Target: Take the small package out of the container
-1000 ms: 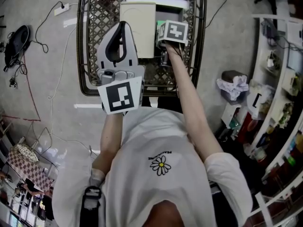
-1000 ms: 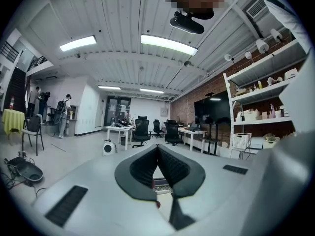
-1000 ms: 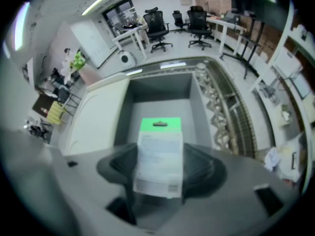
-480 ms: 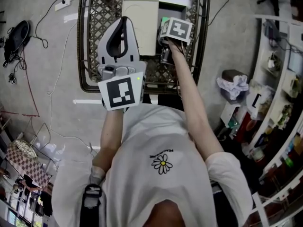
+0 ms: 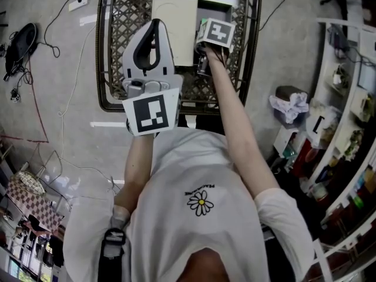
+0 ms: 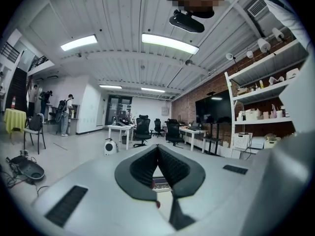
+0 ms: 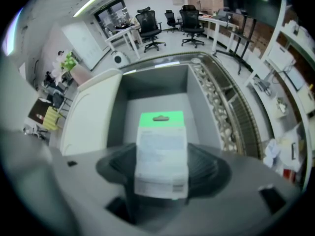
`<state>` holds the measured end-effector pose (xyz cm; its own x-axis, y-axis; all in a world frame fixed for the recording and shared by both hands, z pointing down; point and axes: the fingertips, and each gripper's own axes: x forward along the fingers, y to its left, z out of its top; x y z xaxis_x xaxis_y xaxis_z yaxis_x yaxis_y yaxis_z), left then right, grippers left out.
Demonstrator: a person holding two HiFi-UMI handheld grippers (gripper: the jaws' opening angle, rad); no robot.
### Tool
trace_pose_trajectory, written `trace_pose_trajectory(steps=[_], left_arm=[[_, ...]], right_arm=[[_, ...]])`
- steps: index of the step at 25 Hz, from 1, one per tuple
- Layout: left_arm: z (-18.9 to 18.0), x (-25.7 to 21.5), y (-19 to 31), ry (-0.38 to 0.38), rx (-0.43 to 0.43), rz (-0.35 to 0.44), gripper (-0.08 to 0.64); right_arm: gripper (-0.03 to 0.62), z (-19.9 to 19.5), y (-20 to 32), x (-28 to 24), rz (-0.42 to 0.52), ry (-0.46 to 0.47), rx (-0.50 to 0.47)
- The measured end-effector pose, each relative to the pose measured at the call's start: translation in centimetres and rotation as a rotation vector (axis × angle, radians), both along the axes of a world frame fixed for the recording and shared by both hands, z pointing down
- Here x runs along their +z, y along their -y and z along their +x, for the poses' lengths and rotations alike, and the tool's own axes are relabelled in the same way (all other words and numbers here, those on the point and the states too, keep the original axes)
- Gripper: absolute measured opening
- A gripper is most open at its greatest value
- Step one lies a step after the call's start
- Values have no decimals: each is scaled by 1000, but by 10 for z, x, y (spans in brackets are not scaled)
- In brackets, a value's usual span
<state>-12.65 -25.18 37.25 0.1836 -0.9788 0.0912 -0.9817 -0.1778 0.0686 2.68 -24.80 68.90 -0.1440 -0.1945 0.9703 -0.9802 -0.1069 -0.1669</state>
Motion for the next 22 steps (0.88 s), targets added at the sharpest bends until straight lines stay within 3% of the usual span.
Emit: trace_pose_trajectory(steps=[5,15,22], left_arm=[[4,-3,-5,0,8,8,25],[5,-17,-15,10,4,43,25],[6,-45,-23,8,-4,94,25]], right_arm=[[308,0,-3,3,1,7,4],[308,1,6,-6,112,11,-31],[308,6,30,-64,282,32,-35]])
